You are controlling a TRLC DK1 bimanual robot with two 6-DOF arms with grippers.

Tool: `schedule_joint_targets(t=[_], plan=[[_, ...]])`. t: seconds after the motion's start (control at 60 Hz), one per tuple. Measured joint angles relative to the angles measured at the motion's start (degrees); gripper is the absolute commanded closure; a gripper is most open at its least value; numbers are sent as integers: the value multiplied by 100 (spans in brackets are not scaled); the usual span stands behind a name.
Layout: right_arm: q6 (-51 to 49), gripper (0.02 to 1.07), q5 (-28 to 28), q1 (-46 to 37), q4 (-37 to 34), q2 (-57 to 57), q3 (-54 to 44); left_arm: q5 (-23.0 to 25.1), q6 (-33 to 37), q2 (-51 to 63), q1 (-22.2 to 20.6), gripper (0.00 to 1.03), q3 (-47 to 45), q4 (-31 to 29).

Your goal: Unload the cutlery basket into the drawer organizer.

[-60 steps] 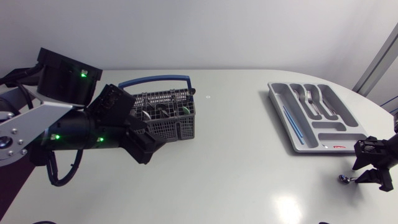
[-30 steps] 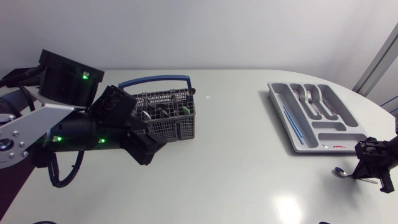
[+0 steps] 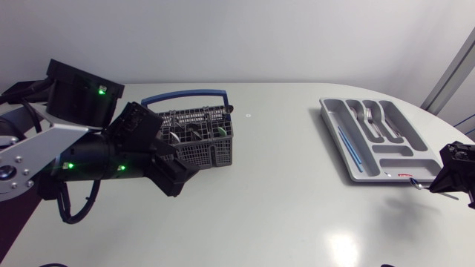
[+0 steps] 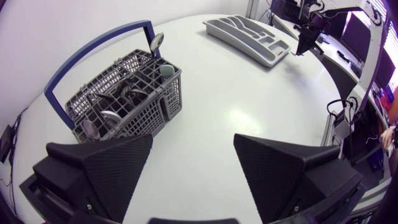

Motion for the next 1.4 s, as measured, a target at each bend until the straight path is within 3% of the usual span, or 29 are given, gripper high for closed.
schedule_joint_targets(t=[0.15,0.4,0.767,0.8,0.85,0.917,0.983,1.05,1.4], plan=[[0,101,-87,155,11,26,330,0,0,0,0,12,0,2],[-2,101,-42,501,636,527,772,-22,-22,2,0,12,0,4],[-63,101,361,811,1241,994,903,-107,-39,2,0,12,0,7],[-72,96,396,811,1294,1038,901,-107,-39,2,0,12,0,7],[-114,73,424,809,1388,1102,898,-107,-39,2,0,12,0,7],[-138,52,474,809,1532,1119,861,-107,-39,2,0,12,0,7],[-146,41,535,809,1565,1119,826,-107,-39,0,0,12,0,7],[-146,4,535,809,1598,1119,789,-109,-39,0,0,12,-17,24],[223,6,-33,833,968,243,713,-109,-39,-291,2,12,-59,37]])
